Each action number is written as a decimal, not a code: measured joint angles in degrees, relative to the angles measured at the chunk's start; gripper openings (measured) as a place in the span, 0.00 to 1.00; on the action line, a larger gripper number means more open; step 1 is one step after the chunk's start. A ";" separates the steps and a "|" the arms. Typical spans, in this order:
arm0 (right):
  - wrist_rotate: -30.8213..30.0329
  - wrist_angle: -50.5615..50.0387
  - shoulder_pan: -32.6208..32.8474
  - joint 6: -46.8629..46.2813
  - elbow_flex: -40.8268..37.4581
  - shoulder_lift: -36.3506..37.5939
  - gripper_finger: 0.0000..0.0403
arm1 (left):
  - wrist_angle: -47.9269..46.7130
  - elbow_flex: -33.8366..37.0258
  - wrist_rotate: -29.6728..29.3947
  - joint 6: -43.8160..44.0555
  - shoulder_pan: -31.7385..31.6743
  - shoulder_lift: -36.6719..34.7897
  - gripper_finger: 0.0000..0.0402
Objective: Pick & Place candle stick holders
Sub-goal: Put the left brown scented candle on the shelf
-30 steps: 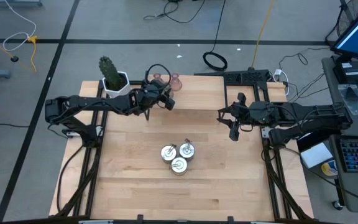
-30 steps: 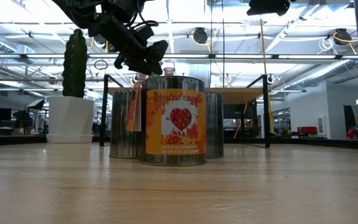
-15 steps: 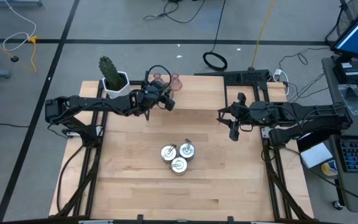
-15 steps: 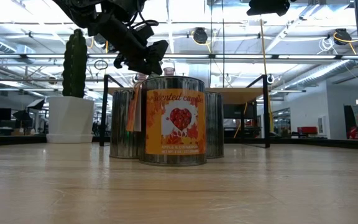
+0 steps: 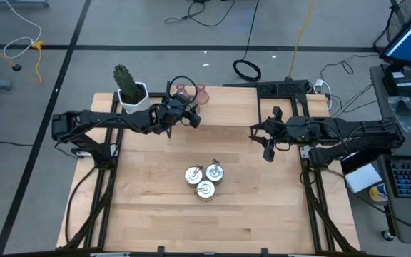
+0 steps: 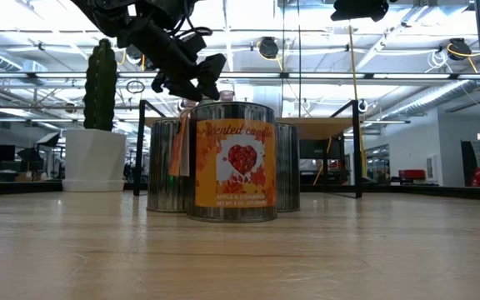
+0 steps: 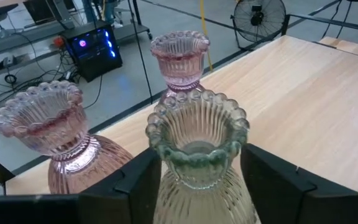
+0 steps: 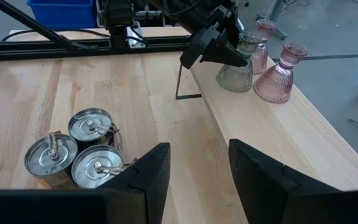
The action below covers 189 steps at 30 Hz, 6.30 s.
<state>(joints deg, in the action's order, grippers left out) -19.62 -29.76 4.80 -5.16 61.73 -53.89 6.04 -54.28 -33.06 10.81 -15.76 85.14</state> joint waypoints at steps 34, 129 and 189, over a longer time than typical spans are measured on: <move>0.24 -2.29 0.04 0.28 0.00 -0.02 0.39 | -9.01 0.02 7.58 6.82 29.34 -12.73 0.60; 4.90 2.64 0.07 0.33 -0.02 -1.72 0.39 | -40.87 0.22 30.92 40.50 21.90 -1.01 0.00; 19.67 41.83 -1.30 8.81 0.00 -32.03 0.83 | -59.62 -29.59 23.64 30.84 20.81 -2.05 0.00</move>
<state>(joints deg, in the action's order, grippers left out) 0.05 12.07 3.49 3.65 61.73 -85.92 -53.58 -83.88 -9.42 41.65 5.05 83.09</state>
